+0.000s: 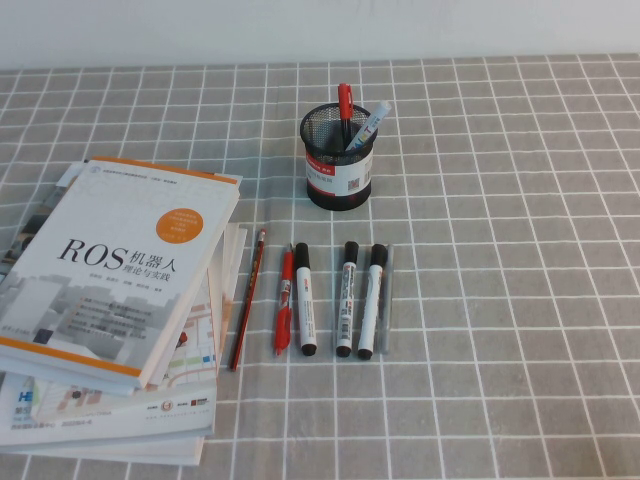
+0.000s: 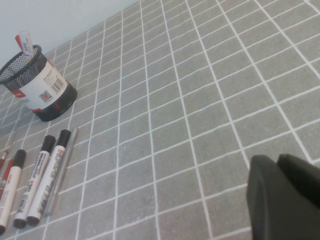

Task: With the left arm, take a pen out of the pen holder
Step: 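Take a marker out of the pen holder and lay it on the table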

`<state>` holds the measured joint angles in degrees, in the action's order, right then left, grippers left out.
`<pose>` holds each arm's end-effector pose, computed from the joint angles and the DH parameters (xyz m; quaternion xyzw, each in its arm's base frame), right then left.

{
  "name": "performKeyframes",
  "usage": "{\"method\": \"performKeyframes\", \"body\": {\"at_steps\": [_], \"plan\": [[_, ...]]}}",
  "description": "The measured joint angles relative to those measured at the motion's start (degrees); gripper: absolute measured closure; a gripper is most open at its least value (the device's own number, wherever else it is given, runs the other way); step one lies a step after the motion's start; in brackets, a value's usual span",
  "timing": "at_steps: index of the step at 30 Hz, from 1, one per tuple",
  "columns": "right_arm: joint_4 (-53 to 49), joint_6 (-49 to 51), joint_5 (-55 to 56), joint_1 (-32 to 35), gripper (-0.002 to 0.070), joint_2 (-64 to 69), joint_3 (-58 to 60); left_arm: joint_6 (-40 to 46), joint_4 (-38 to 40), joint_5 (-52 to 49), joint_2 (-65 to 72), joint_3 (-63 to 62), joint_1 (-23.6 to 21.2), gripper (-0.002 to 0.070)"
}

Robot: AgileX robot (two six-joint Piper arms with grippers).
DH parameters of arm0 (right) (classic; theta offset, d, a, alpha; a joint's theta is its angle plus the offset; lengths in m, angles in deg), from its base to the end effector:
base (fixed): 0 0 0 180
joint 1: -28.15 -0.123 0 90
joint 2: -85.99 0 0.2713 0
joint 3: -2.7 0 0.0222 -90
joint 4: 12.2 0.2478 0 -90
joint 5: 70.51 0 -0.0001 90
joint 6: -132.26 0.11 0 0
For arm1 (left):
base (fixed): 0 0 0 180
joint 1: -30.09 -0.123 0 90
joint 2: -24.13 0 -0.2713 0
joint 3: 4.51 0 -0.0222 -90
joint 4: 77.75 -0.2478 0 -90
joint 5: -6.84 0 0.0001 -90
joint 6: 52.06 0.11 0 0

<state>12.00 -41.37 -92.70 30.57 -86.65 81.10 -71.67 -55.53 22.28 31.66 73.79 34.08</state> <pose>0.0814 0.0136 0.1679 0.1707 0.7800 0.1979 0.5686 0.0810 0.0054 0.2334 -0.2244 0.5401 -0.2836 0.7599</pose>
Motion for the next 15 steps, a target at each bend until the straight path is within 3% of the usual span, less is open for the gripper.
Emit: {"method": "performKeyframes", "body": {"at_steps": [5,9,12,15], "plan": [[0.00,0.00,0.00,0.00,0.0688,0.00,0.00,4.81,1.21,4.67,0.00,0.00,0.00,0.0678],[0.00,0.00,0.00,0.00,0.0689,0.00,0.00,-2.44,-0.91,5.25,0.00,0.00,0.00,0.0678],[0.00,0.00,0.00,0.00,0.0689,0.00,0.00,-6.31,-13.88,3.09,0.00,-0.15,0.00,0.0678],[0.00,0.00,0.00,0.00,0.0689,0.00,0.00,-12.80,-28.23,-6.83,0.14,-3.68,0.00,0.0678]]}}
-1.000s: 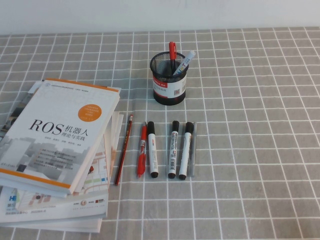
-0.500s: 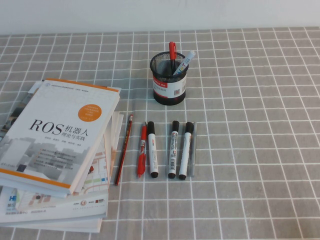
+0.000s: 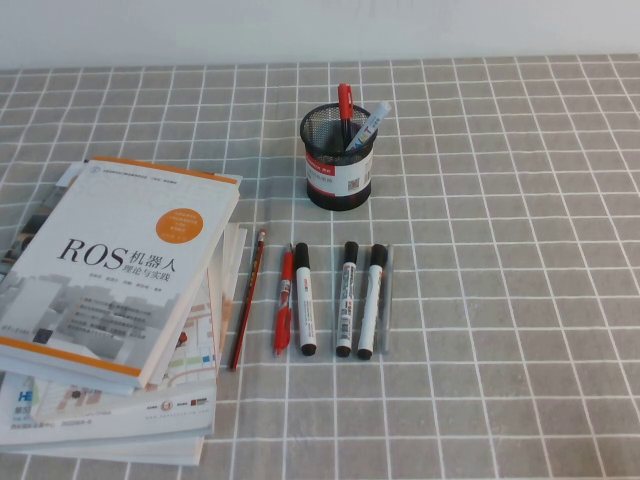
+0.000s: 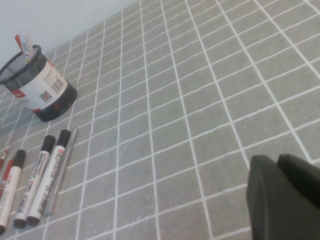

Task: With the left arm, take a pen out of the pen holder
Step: 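Take a marker out of the pen holder and lay it on the table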

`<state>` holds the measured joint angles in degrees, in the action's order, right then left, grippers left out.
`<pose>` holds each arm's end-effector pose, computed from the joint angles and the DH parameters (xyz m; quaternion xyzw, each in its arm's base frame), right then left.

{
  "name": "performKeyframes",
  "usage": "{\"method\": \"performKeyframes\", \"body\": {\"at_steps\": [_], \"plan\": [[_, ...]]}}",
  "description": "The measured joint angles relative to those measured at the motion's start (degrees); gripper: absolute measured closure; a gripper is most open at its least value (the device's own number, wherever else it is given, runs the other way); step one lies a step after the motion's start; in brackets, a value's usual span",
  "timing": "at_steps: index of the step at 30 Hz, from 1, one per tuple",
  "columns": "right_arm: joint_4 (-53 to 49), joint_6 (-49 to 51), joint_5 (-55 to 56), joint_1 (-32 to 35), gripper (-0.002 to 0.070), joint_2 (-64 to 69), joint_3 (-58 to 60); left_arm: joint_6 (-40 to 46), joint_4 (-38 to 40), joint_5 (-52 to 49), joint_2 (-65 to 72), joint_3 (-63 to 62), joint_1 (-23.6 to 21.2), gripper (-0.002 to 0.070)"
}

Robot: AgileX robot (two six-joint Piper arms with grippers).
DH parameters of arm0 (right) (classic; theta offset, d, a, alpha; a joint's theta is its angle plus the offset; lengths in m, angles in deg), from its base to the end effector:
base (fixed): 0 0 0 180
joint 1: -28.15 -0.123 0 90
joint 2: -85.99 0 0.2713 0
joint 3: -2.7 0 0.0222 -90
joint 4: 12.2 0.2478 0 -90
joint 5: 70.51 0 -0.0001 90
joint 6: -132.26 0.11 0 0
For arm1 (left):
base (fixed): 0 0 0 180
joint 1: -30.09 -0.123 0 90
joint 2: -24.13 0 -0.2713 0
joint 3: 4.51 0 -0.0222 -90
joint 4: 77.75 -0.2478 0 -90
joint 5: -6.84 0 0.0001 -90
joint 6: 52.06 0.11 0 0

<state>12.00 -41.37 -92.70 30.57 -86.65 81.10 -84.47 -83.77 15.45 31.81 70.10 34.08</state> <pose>0.0814 0.0136 0.1679 0.1707 0.7800 0.1979 0.5686 0.0790 -0.0072 0.2452 -0.1107 0.5896 -0.2146 0.7707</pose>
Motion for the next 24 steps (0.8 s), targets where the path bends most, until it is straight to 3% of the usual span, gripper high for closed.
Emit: {"method": "performKeyframes", "body": {"at_steps": [4,8,11,24], "plan": [[0.00,0.00,0.00,0.00,0.0689,0.00,0.00,-4.41,-7.68,-15.03,7.04,-9.52,0.00,0.0678],[0.00,0.00,0.00,0.00,0.0689,0.00,0.00,6.74,-8.33,-24.84,17.46,-18.74,1.90,0.0678],[0.00,0.00,0.00,0.00,0.0689,0.00,0.00,14.71,-6.60,-25.95,24.51,-23.82,4.27,0.0678],[0.00,0.00,0.00,0.00,0.0689,0.00,0.00,25.42,-1.53,-30.77,56.44,-41.87,13.60,0.0678]]}}
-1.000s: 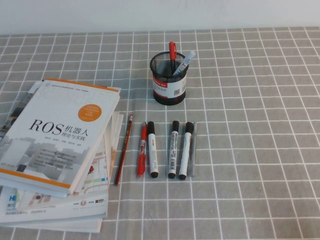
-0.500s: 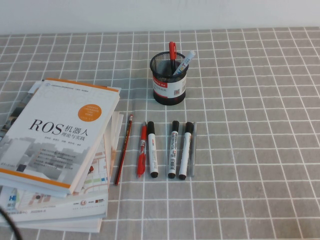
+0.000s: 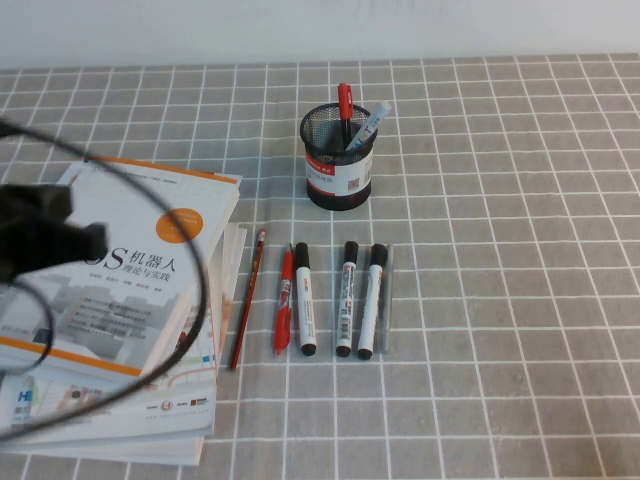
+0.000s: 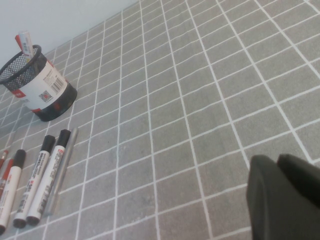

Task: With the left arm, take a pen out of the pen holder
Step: 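Take a marker out of the pen holder and lay it on the table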

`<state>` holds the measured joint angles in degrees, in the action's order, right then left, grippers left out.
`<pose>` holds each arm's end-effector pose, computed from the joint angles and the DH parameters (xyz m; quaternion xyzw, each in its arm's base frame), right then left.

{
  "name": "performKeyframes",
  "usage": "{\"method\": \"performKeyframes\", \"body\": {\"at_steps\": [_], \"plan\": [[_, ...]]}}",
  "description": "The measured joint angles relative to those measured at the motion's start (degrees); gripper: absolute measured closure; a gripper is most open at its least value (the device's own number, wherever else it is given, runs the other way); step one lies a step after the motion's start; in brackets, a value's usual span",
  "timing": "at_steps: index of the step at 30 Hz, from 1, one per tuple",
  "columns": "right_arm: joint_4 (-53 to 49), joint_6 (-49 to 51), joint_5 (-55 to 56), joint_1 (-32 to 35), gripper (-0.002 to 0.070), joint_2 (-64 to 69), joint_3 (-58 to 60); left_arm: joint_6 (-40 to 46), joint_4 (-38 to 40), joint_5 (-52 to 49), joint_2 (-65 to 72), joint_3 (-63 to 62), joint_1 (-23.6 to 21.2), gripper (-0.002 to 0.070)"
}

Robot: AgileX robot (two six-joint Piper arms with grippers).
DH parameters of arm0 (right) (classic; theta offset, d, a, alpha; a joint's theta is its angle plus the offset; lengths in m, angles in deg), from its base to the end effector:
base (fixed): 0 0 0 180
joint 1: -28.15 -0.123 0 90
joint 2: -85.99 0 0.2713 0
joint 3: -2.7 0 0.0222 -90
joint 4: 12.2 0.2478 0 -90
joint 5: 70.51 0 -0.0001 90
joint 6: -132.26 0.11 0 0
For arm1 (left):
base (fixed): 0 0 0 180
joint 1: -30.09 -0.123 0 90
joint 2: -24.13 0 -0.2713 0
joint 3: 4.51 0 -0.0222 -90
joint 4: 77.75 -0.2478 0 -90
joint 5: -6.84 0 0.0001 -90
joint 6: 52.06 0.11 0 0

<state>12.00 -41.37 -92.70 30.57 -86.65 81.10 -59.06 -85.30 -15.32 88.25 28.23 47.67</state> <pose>0.0814 0.0136 0.1679 0.1707 0.7800 0.1979 0.5686 0.2175 -0.0632 0.3064 0.1190 0.8525 -0.0566 0.5058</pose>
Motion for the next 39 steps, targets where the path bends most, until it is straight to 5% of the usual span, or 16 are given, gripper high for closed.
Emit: {"method": "performKeyframes", "body": {"at_steps": [6,14,17,25,31,39], "plan": [[0.00,0.00,0.00,0.00,0.0689,0.00,0.00,6.56,1.94,-6.15,13.73,-12.38,2.87,0.0627],[0.00,0.00,0.00,0.00,0.0689,0.00,0.00,14.50,9.92,-10.90,25.77,-25.15,3.88,0.0255],[0.00,0.00,0.00,0.00,0.0689,0.00,0.00,19.00,14.39,-11.03,29.03,-28.17,3.88,0.0183],[0.00,0.00,0.00,0.00,0.0689,0.00,0.00,43.28,39.02,-8.53,34.66,-32.01,4.27,0.0155],[0.00,0.00,0.00,0.00,0.0689,0.00,0.00,73.02,55.02,-1.68,40.31,-32.30,8.79,0.0153],[0.00,0.00,0.00,0.00,0.0689,0.00,0.00,85.83,65.01,9.66,46.27,-32.42,13.75,0.0153]]}}
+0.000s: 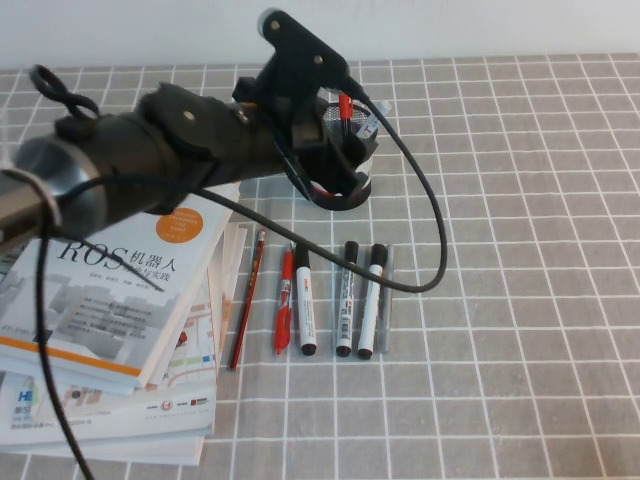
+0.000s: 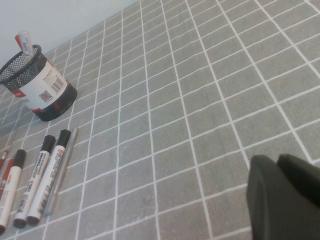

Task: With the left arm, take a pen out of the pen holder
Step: 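Take a marker out of the pen holder and lay it on the table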

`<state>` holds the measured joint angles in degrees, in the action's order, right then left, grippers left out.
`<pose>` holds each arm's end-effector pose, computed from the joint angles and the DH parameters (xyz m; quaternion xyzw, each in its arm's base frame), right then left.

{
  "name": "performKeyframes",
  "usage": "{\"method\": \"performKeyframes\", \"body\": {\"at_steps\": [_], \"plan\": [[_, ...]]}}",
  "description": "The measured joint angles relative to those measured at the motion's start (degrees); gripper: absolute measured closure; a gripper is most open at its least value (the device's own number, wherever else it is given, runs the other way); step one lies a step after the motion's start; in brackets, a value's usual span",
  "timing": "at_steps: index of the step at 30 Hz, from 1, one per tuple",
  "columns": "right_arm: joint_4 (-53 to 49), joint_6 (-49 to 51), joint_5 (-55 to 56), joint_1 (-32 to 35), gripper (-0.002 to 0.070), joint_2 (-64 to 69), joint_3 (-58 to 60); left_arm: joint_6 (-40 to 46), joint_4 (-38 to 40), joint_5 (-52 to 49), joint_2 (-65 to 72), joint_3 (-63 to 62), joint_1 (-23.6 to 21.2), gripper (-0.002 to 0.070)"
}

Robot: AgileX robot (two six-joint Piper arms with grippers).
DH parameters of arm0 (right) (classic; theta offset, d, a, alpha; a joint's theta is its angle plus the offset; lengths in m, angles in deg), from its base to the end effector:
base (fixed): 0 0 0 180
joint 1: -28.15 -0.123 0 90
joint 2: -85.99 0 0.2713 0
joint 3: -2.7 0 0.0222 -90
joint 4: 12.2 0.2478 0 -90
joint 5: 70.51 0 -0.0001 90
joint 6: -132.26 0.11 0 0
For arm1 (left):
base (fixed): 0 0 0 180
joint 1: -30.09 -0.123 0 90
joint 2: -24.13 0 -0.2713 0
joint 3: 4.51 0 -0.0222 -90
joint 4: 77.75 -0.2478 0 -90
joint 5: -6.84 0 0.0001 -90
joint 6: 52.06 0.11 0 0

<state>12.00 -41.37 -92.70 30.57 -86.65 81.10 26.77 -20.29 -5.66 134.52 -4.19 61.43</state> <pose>0.0814 0.0136 0.1679 0.1707 0.7800 0.1979 0.5686 0.3568 -0.2409 0.2604 0.4246 0.7395 -0.1201 0.5084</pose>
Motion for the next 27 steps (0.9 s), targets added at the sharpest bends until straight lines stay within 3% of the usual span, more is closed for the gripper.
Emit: {"method": "performKeyframes", "body": {"at_steps": [27], "plan": [[0.00,0.00,0.00,0.00,0.0689,0.00,0.00,2.51,8.51,5.74,15.95,-15.88,1.52,0.0153]]}}
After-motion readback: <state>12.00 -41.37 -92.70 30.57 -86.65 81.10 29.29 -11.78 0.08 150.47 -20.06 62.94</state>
